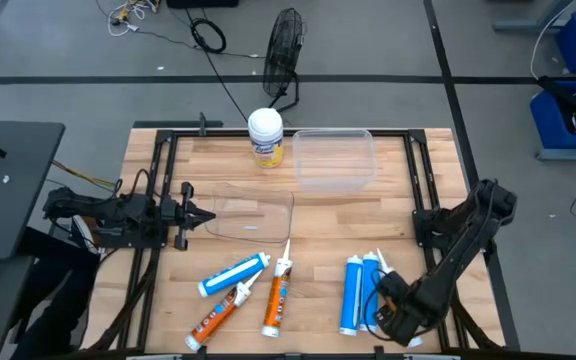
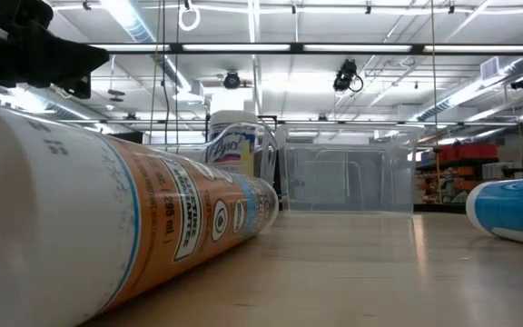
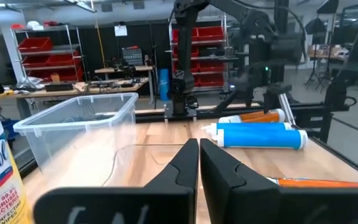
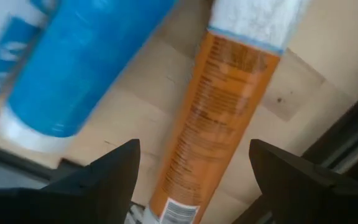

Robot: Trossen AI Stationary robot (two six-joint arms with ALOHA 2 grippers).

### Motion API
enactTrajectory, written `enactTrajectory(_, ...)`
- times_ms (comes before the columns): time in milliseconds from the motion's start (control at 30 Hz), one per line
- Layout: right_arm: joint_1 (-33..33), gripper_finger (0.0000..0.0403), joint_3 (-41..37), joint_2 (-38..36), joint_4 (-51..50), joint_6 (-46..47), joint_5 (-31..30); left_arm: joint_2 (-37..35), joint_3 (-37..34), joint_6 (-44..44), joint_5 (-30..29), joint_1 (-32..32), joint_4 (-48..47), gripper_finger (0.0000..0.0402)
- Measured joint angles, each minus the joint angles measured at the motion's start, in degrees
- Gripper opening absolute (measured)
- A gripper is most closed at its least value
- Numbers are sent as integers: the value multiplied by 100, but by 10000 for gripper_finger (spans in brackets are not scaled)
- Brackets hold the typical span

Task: Pick & place silicon tubes, Sealant and Lysol wipes
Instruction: Put the right orange sealant into the left transparent bin

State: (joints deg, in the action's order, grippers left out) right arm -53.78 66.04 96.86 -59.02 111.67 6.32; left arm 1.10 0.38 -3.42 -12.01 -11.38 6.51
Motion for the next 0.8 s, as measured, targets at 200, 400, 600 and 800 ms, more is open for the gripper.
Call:
enactTrajectory(200, -72, 306, 0, 347, 130, 214, 251, 0, 0, -20, 0, 0, 60, 19)
enactTrajectory(400, -69, 310, 0, 625, 143, 187, 294, 0, 0, -21, 0, 1, 114, 19)
enactTrajectory(600, -80, 308, -1, 730, 280, 191, 180, 0, 0, -22, 0, 0, 115, 19)
enactTrajectory(800, -80, 286, -2, 866, 294, 70, 186, 0, 0, -26, 0, 1, 139, 19)
